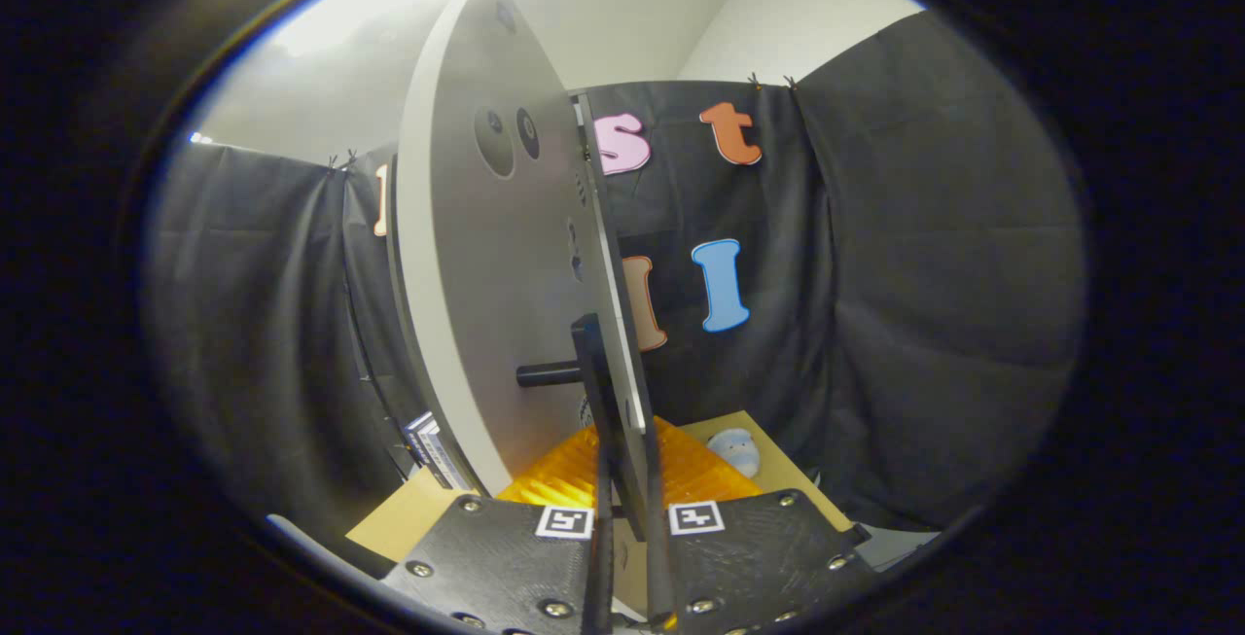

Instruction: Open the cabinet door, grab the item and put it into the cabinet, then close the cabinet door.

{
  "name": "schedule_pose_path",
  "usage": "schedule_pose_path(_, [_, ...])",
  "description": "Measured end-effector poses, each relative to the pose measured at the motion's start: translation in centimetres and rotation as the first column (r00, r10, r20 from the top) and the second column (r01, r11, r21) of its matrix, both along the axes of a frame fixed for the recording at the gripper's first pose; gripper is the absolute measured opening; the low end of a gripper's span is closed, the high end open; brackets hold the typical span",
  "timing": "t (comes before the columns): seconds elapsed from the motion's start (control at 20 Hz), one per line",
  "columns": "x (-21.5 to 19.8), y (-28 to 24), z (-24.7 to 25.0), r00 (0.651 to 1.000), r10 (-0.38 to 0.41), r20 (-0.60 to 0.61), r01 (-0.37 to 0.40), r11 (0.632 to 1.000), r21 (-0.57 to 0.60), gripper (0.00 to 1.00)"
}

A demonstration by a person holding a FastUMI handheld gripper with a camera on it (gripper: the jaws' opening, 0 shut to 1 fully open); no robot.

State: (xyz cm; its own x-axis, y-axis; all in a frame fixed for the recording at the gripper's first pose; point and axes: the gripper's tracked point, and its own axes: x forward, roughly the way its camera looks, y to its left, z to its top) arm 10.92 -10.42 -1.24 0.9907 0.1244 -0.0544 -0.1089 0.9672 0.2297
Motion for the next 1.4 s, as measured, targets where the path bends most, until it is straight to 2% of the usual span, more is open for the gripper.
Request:
schedule_pose_path(0.5, [1.1, -2.1, -0.2, 0.997, 0.082, 0.006, -0.082, 0.996, 0.035, 0.16])
schedule_pose_path(0.7, [0.5, -2.1, -0.3, 0.999, 0.033, -0.001, -0.033, 0.999, 0.017, 0.16])
schedule_pose_path(1.0, [-2.9, -1.9, -0.7, 0.999, -0.046, -0.006, 0.046, 0.999, -0.023, 0.16])
schedule_pose_path(1.2, [-4.8, -1.7, -0.4, 0.986, -0.161, 0.043, 0.163, 0.986, -0.036, 0.16])
schedule_pose_path(1.4, [-6.2, 2.9, -0.7, 0.99, -0.132, 0.056, 0.134, 0.99, -0.034, 0.16])
